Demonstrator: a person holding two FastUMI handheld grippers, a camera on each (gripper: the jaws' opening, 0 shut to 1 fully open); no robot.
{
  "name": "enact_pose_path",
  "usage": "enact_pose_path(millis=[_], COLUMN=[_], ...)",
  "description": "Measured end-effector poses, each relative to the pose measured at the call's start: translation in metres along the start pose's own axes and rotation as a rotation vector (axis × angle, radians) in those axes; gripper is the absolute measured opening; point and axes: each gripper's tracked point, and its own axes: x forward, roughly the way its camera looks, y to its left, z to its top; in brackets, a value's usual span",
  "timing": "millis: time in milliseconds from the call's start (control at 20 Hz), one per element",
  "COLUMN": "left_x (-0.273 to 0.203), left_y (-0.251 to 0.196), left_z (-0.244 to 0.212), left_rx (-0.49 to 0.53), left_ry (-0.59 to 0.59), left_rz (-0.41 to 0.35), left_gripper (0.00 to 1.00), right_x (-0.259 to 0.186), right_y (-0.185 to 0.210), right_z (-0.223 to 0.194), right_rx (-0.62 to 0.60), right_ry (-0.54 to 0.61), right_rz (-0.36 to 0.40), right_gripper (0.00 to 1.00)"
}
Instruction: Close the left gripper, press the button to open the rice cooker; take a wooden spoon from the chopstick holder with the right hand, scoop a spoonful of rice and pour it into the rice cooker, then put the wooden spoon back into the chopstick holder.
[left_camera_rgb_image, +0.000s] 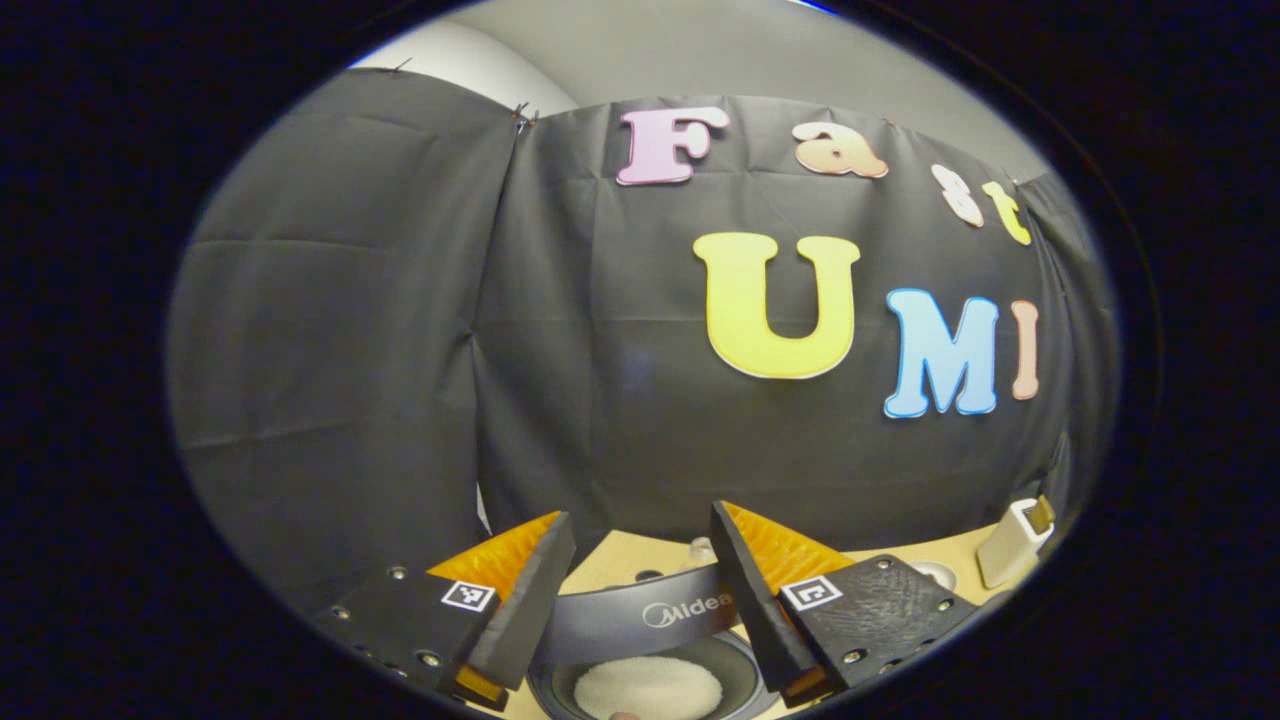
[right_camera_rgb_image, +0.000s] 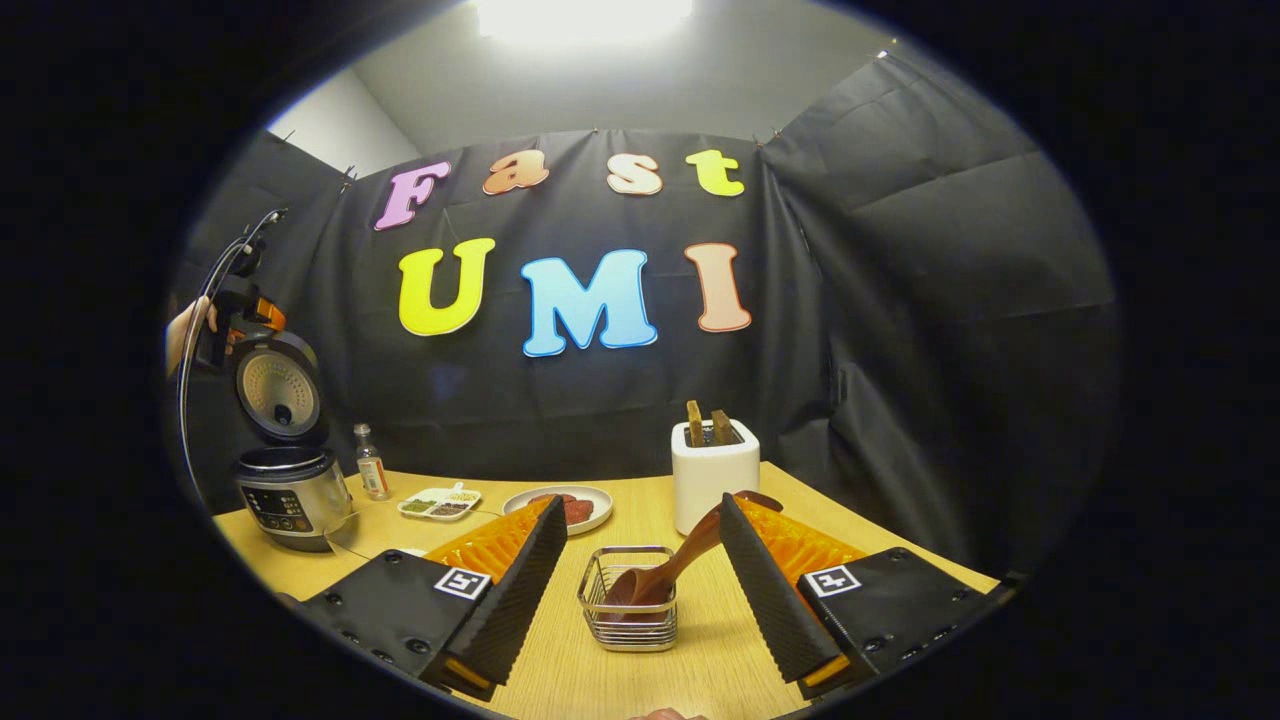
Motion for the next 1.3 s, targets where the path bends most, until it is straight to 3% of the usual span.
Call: enact_pose_path(millis=[400,450,500,750,800,850,950,1050,1300], left_x=[-0.054,-0.058,-0.063,-0.074,-0.074,-0.073,-0.072,-0.075,-0.081], left_y=[-0.027,-0.03,-0.035,-0.053,-0.055,-0.057,-0.061,-0.06,-0.058], left_z=[-0.093,-0.107,-0.12,-0.163,-0.173,-0.182,-0.198,-0.21,-0.21], left_rx=[-0.074,-0.073,-0.066,-0.004,0.014,0.032,0.067,0.092,0.108], left_ry=[0.234,0.258,0.272,0.321,0.337,0.351,0.375,0.396,0.359], left_rz=[-0.049,-0.054,-0.055,-0.065,-0.07,-0.072,-0.078,-0.081,-0.092], left_gripper=[0.88,0.88,0.87,0.89,0.89,0.88,0.88,0.9,0.9], right_x=[0.005,0.005,0.006,0.005,0.006,0.007,0.008,0.011,0.009], right_y=[0.021,0.024,0.025,0.029,0.028,0.028,0.029,0.025,0.031], right_z=[-0.015,-0.016,-0.017,-0.028,-0.031,-0.034,-0.035,-0.027,-0.018], right_rx=[0.04,0.035,0.026,0.029,0.038,0.041,0.039,0.035,0.058], right_ry=[0.034,0.036,0.035,0.048,0.052,0.066,0.075,0.061,0.037], right_rz=[0.131,0.147,0.158,0.191,0.191,0.193,0.197,0.183,0.195], right_gripper=[0.98,0.93,0.98,0.98,0.93,0.98,0.93,0.98,0.98])
